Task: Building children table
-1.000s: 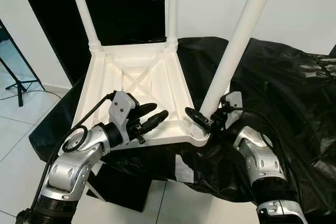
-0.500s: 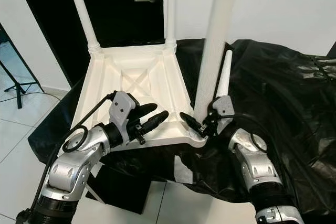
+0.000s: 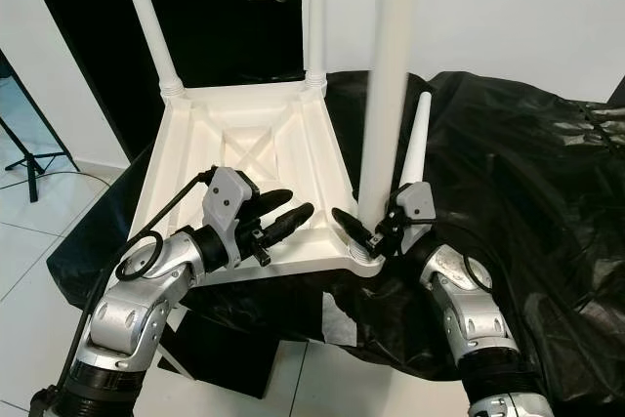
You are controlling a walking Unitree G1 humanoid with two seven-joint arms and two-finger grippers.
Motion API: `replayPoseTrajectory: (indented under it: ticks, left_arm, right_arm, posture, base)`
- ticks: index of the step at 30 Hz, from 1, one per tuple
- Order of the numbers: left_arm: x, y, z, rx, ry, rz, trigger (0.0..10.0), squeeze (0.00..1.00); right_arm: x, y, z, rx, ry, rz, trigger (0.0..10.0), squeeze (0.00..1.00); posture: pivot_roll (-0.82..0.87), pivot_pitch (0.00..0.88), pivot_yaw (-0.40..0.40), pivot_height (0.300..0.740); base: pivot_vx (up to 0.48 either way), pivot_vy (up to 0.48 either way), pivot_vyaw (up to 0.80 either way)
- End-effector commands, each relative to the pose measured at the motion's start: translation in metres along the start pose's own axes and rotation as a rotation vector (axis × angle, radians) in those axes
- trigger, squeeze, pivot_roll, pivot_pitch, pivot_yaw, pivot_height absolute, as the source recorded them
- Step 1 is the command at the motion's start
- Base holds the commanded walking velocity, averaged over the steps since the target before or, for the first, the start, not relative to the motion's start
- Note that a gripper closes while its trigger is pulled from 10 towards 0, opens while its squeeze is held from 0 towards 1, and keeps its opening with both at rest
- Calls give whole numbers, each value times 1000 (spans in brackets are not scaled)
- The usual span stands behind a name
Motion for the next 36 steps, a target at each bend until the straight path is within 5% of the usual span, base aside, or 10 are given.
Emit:
replayPoseTrajectory:
  ticks: [1,15,19,22,25,36]
  left_arm:
    - [7,3,-1,-7,63,2,10000,0]
    - [7,3,-1,-12,61,2,10000,0]
    - [7,3,-1,-12,61,2,10000,0]
    - [7,3,1,-13,59,1,10000,0]
    - [6,4,2,-15,57,1,10000,0]
    - [6,4,3,-16,50,5,10000,0]
  right_arm:
    - [17,-55,-13,204,3,134,10000,0]
    - [15,-60,-15,251,-166,18,10000,0]
    - [15,-59,-15,249,-198,17,10000,0]
    - [12,-48,-11,232,-433,19,10000,0]
    - [13,-41,-9,206,-518,34,10000,0]
    - [23,-37,-7,203,-605,92,10000,0]
  posture:
    - [50,0,22,740]
    - [44,0,18,740]
    - [44,0,18,740]
    - [35,0,16,740]
    - [37,0,15,740]
    - [33,0,19,740]
  base:
    - [0,0,0]
    - [0,0,0]
    - [0,0,0]
    - [0,0,0]
    - [0,0,0]
    - [0,0,0]
Point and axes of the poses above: a point about 5 cm out from each wrist's last joint towards the gripper, its own z axis pointing out of the wrist towards the gripper, its own y axis along the axis of the wrist's last joint, x = y × z, the point moved 6 cm from there along z, pointing out of the wrist towards the gripper, and after that the axes turned 5 degrees about -z, right-handed, at the moved point
